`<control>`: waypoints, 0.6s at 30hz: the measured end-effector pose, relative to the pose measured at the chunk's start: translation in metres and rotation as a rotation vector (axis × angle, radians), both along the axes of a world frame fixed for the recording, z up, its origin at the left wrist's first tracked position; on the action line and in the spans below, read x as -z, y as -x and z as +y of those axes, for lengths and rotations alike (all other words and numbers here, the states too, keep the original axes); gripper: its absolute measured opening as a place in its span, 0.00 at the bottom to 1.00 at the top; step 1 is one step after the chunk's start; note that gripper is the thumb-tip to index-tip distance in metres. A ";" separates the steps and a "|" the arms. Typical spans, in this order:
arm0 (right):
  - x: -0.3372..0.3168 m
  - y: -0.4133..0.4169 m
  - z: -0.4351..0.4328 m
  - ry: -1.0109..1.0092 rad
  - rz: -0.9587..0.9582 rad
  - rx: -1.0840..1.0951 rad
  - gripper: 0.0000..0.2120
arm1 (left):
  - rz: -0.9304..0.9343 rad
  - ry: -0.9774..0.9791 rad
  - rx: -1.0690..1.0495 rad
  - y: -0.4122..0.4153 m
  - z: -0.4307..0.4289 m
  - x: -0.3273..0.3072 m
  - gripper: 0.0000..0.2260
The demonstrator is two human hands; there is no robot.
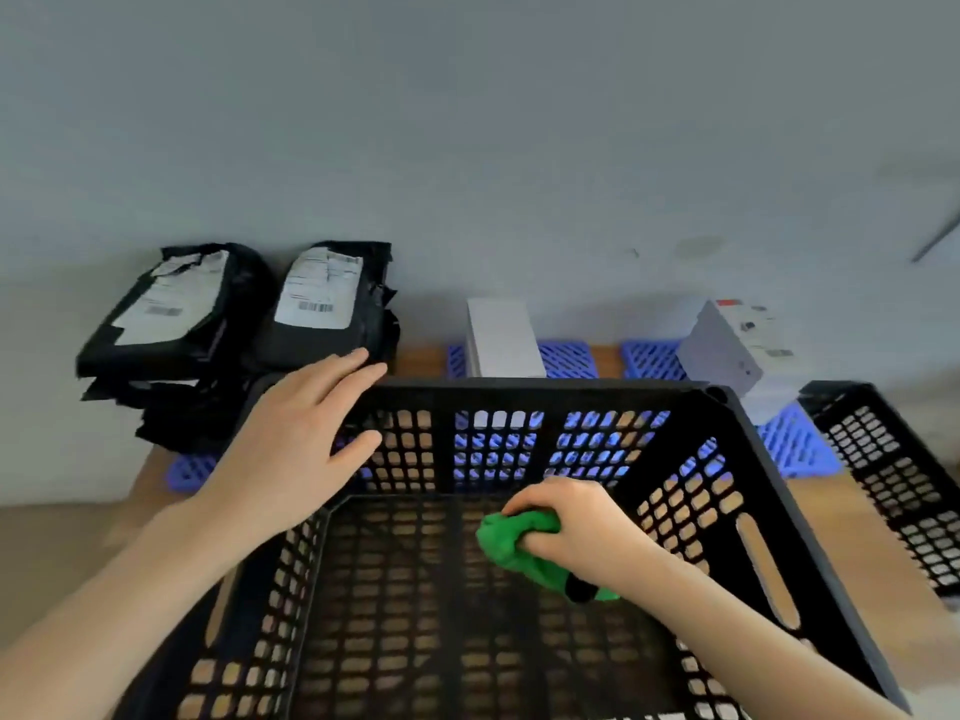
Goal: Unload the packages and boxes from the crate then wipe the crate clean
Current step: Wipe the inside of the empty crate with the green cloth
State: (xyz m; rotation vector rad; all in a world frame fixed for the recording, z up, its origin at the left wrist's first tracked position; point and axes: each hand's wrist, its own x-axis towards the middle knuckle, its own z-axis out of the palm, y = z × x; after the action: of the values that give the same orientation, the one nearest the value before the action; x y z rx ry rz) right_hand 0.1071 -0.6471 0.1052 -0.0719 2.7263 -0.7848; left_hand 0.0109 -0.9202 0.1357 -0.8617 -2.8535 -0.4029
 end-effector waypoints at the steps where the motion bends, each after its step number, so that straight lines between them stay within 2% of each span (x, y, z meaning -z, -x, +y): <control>1: 0.003 0.004 -0.001 0.012 -0.004 -0.032 0.15 | -0.004 0.020 -0.040 -0.006 -0.004 0.001 0.27; 10: 0.065 0.044 -0.038 0.050 0.037 -0.128 0.15 | -0.011 0.185 -0.187 -0.026 -0.028 0.021 0.29; 18: 0.121 0.084 -0.096 0.099 0.177 -0.350 0.23 | 0.005 0.150 -0.361 -0.031 -0.033 0.024 0.28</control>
State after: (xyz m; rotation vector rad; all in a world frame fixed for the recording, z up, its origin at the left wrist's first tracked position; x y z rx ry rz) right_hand 0.0235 -0.7426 -0.0159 -0.6496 2.7192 -0.8392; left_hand 0.0420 -0.9528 0.1112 -0.3482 -2.9770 -0.1440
